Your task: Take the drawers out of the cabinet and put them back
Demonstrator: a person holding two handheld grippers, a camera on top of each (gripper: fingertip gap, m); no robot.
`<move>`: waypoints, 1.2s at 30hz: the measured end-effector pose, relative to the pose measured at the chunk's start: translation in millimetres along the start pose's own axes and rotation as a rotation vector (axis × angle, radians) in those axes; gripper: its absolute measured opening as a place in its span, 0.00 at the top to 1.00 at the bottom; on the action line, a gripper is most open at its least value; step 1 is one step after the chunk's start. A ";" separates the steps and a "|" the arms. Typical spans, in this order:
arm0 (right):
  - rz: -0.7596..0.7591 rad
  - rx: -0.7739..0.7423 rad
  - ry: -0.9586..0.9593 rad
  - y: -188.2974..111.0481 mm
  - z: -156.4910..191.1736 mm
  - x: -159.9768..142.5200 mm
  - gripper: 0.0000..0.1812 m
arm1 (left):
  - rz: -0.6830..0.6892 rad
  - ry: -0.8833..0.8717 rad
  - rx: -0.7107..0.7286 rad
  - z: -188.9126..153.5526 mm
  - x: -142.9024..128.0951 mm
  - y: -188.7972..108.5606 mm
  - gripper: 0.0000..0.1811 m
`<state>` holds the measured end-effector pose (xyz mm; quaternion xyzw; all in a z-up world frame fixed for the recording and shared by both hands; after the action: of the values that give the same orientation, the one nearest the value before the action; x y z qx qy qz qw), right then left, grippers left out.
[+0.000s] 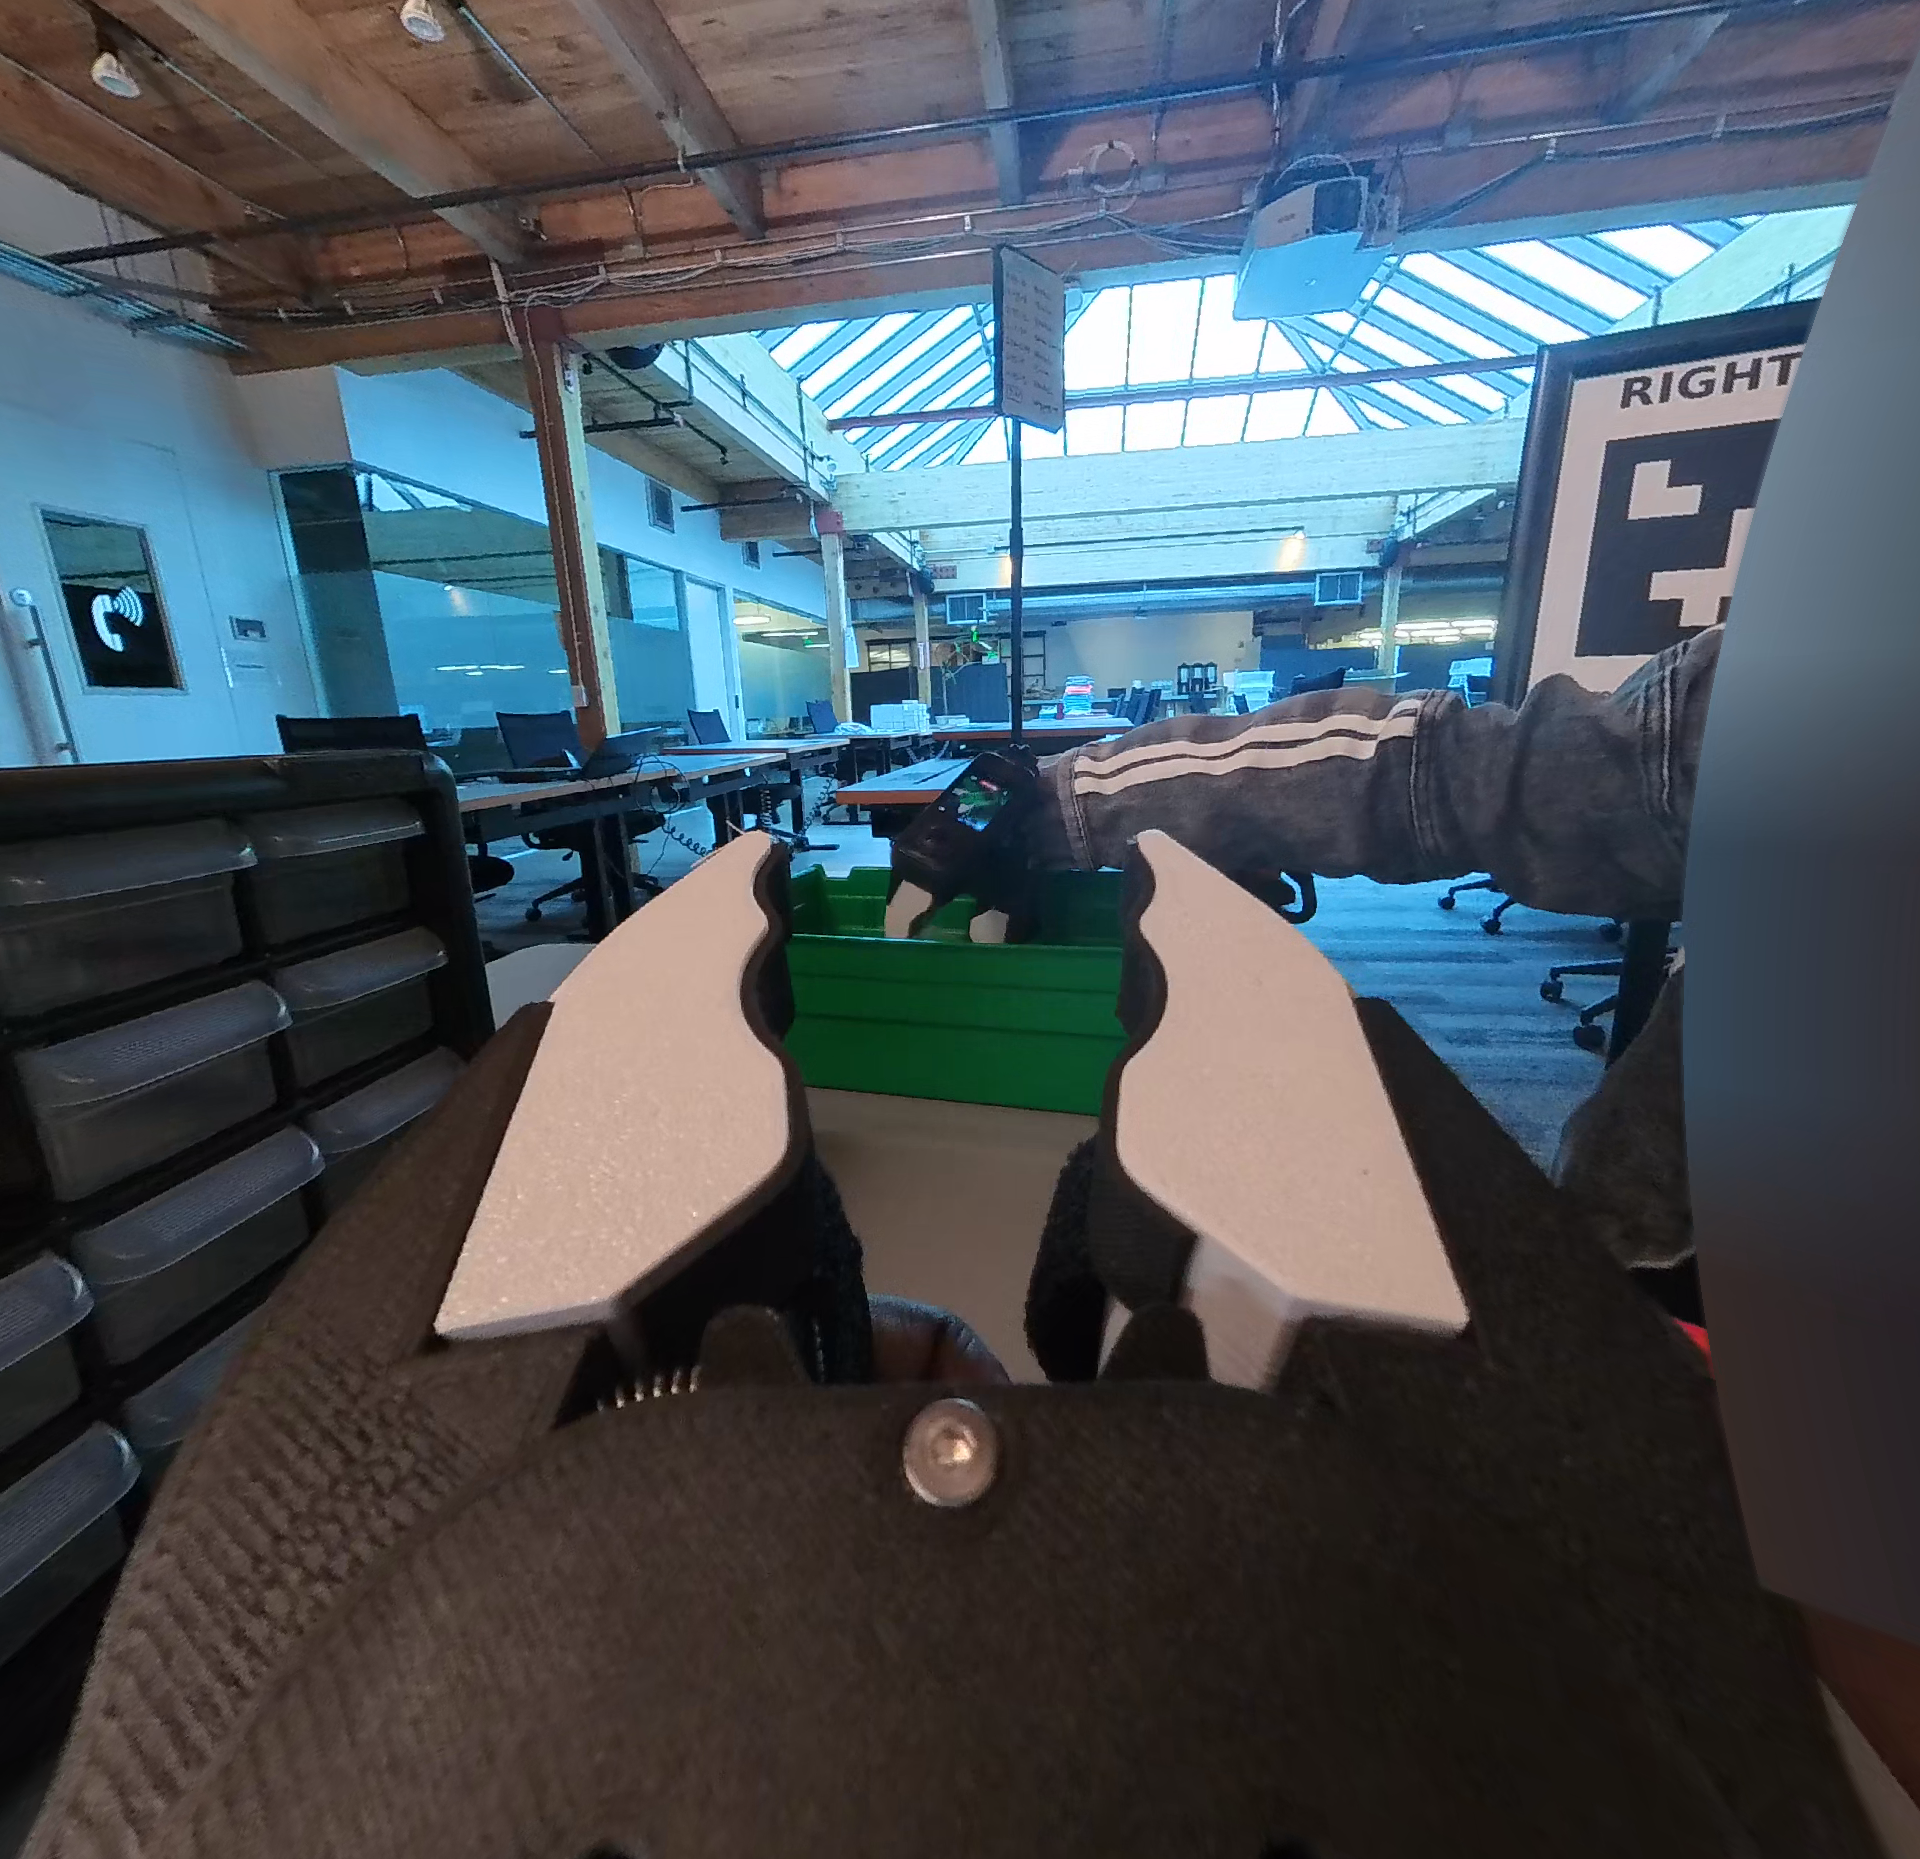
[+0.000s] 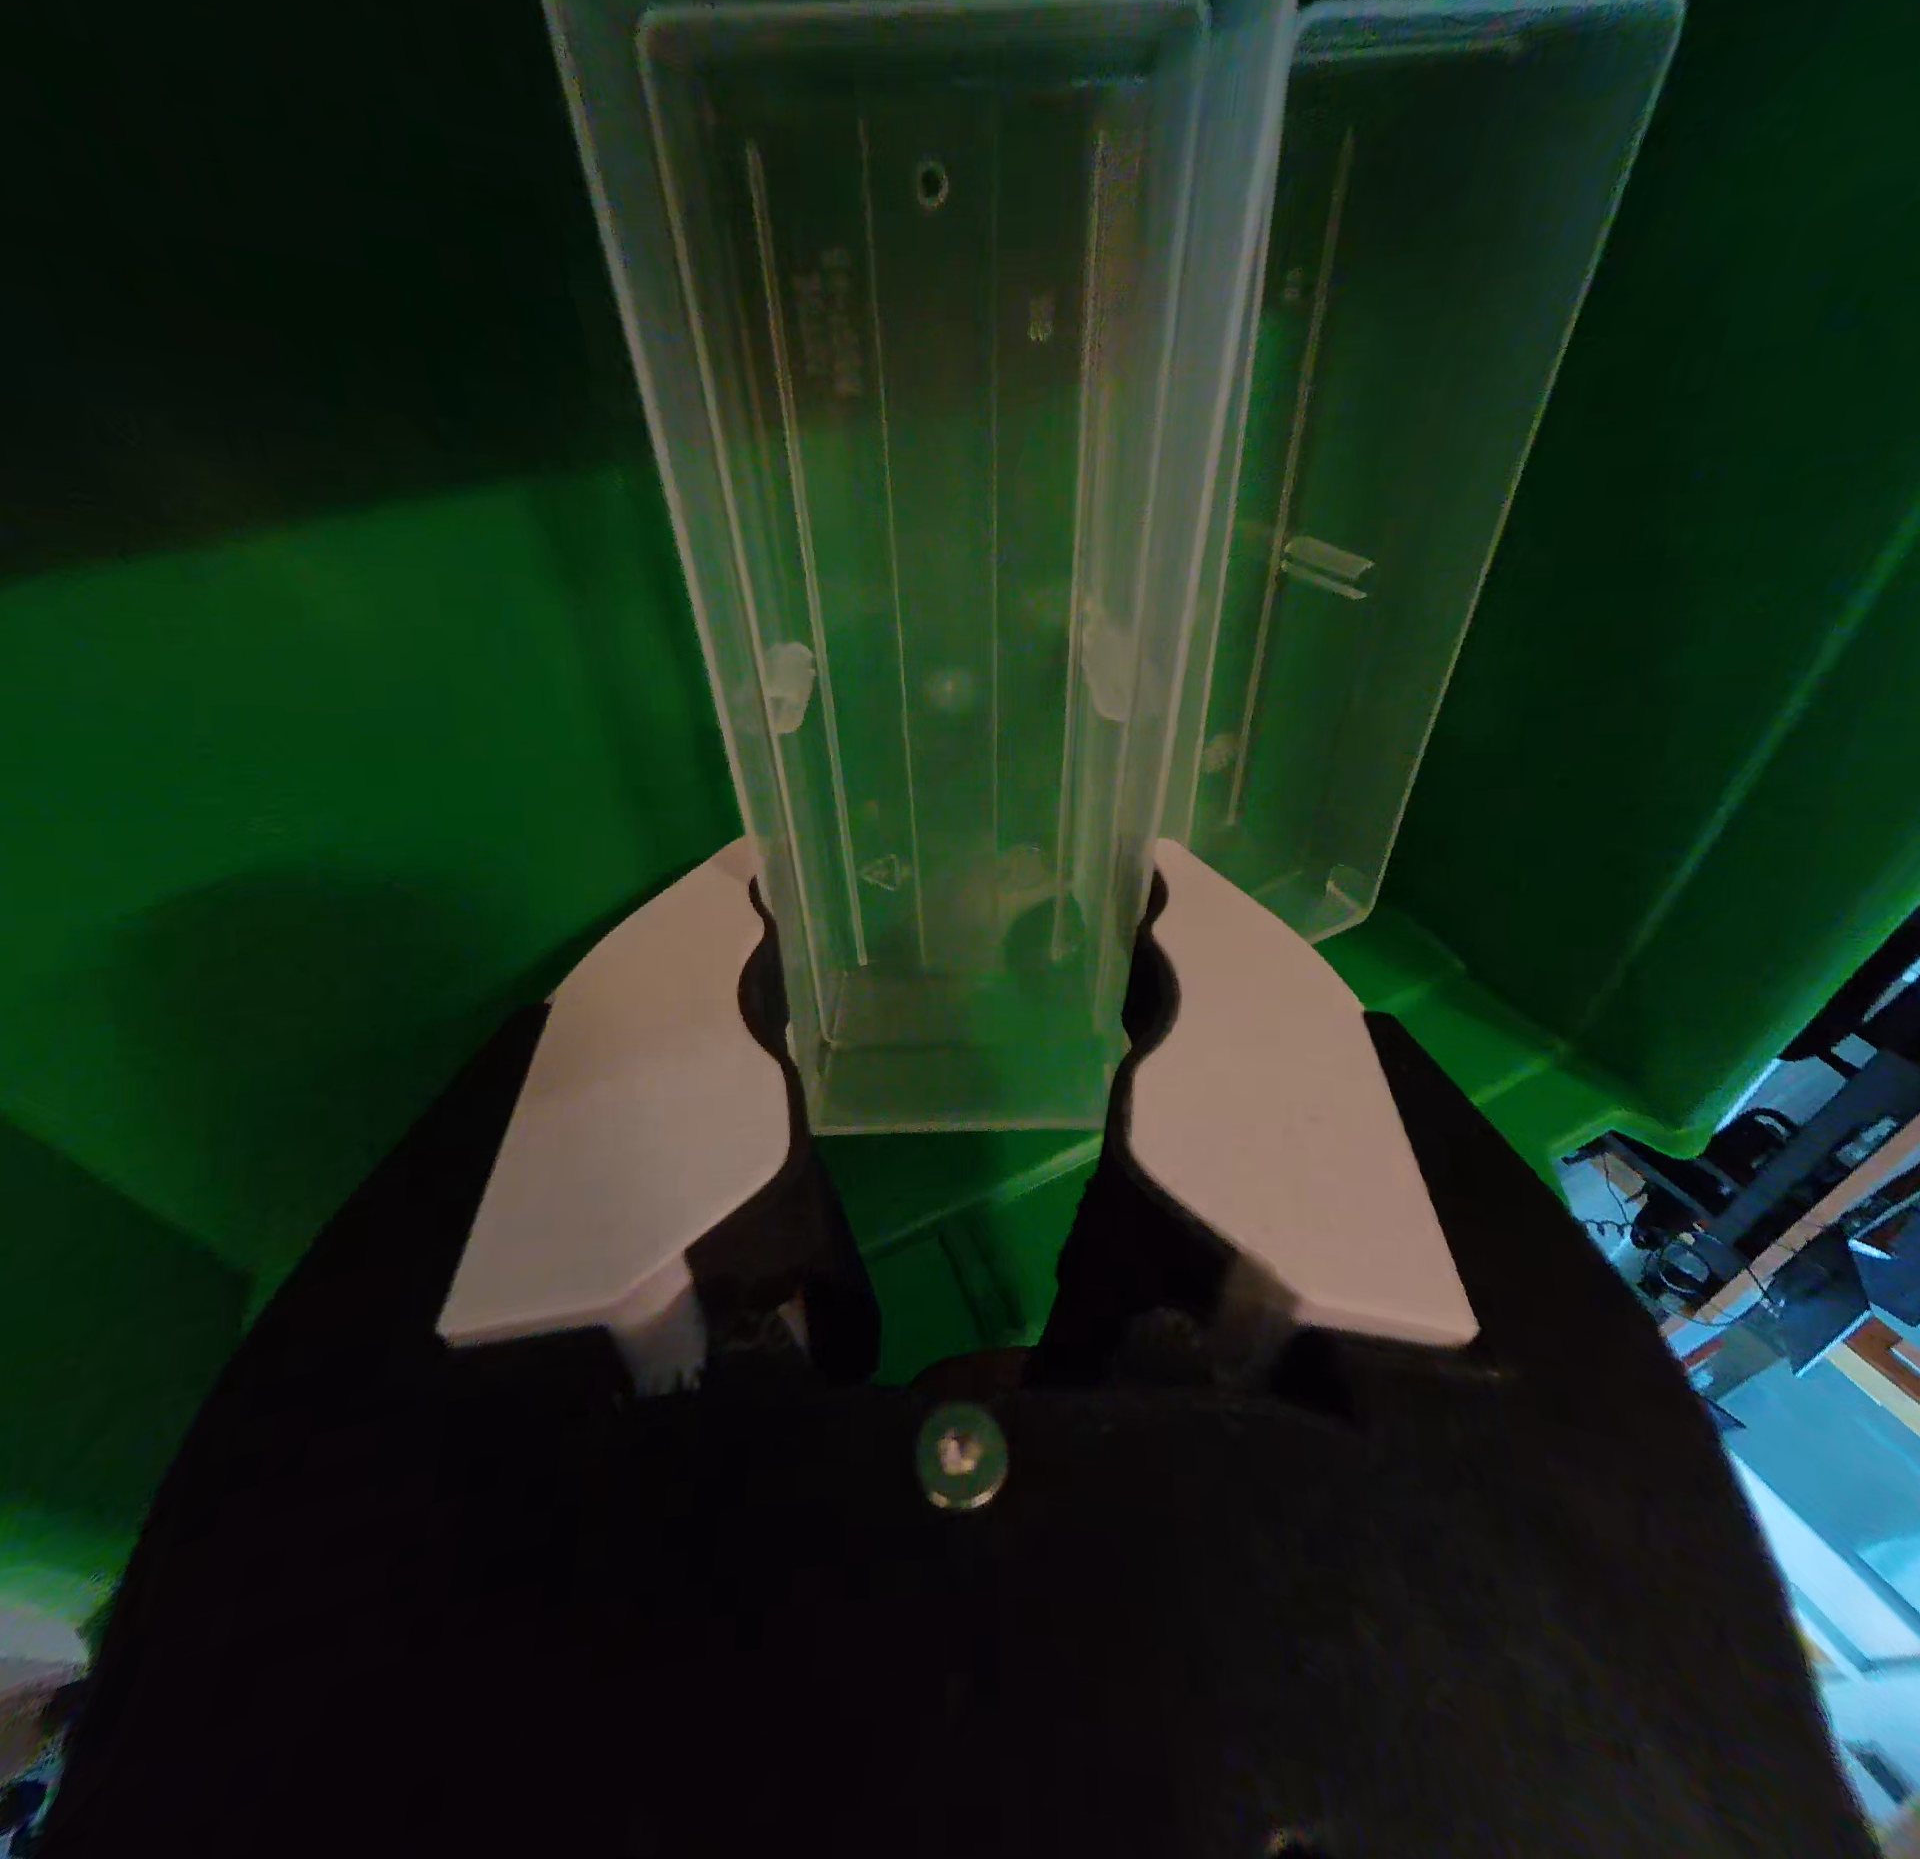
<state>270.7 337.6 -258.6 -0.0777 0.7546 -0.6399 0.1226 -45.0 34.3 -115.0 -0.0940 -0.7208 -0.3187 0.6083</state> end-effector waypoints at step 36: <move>-1.548 -0.064 0.389 -106.9 122.9 265.6 0.59 | 0.235 0.262 0.512 79.8 -56.9 -4.3 0.67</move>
<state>47.0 130.4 -194.5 -0.4702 0.5122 -0.5232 -0.4928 -98.6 91.1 -174.3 0.0216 -0.6773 -0.0634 0.7326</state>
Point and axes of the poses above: each gripper's, where its closed fingertips meet, y out along the fingers, x out of its top, z = x × y across the jaws, the point moved 3 cm from there along -y, back along the fingers, and after that the axes turned 15 degrees about x, right-handed, at the moved point
